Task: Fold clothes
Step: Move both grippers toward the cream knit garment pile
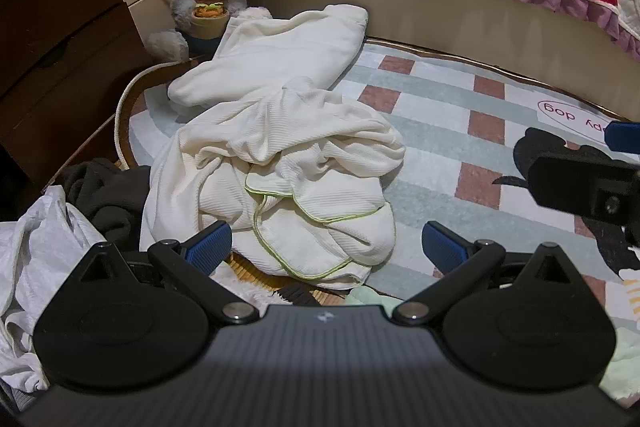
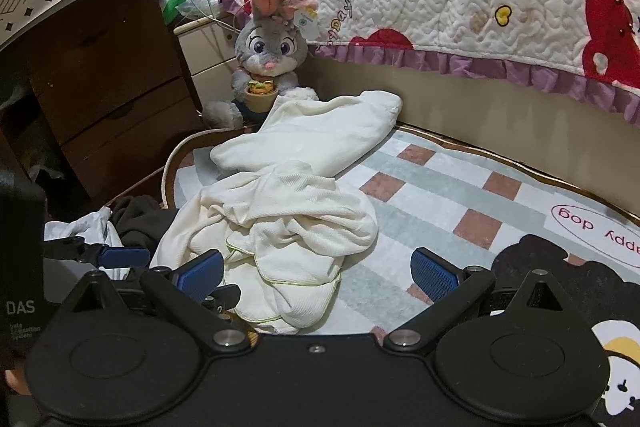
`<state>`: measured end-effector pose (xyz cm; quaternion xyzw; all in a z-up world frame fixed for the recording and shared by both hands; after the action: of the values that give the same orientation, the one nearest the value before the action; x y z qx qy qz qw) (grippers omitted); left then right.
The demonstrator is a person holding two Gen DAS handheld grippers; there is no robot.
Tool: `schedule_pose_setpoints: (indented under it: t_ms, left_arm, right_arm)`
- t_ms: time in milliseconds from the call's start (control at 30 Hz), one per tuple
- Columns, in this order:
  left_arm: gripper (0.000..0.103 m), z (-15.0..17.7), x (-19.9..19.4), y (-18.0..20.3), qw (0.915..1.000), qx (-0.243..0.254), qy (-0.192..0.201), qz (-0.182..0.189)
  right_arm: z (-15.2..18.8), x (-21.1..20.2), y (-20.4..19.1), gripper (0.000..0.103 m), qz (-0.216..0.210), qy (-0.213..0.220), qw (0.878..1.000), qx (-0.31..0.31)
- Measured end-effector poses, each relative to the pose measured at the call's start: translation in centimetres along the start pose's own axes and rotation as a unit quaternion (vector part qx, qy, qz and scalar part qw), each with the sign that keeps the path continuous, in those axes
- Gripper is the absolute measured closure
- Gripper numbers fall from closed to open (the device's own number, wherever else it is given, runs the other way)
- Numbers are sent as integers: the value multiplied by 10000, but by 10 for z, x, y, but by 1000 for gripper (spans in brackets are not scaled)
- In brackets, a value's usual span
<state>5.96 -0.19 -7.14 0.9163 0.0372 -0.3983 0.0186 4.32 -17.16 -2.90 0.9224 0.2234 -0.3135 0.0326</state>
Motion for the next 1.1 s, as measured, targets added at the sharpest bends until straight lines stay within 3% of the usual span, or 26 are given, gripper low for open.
schedule_pose_setpoints:
  t_ms: [1100]
  left_arm:
    - [0,7,11,-1,9995,-161,-193,196]
  right_arm:
    - [4,2,7,1,84,-121,9999,84]
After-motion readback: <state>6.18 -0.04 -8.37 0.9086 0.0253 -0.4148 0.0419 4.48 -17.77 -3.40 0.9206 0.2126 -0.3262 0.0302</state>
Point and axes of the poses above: each gripper's, at about its wrist camera, not at the fingertips, and x roughly the way its jaws point, y to its right, z to its underside, the point moved 9 cm from there along x, roughly the way its jaws point, and after that the axes turned 9 degrees about -x, right-handed, at the moved point
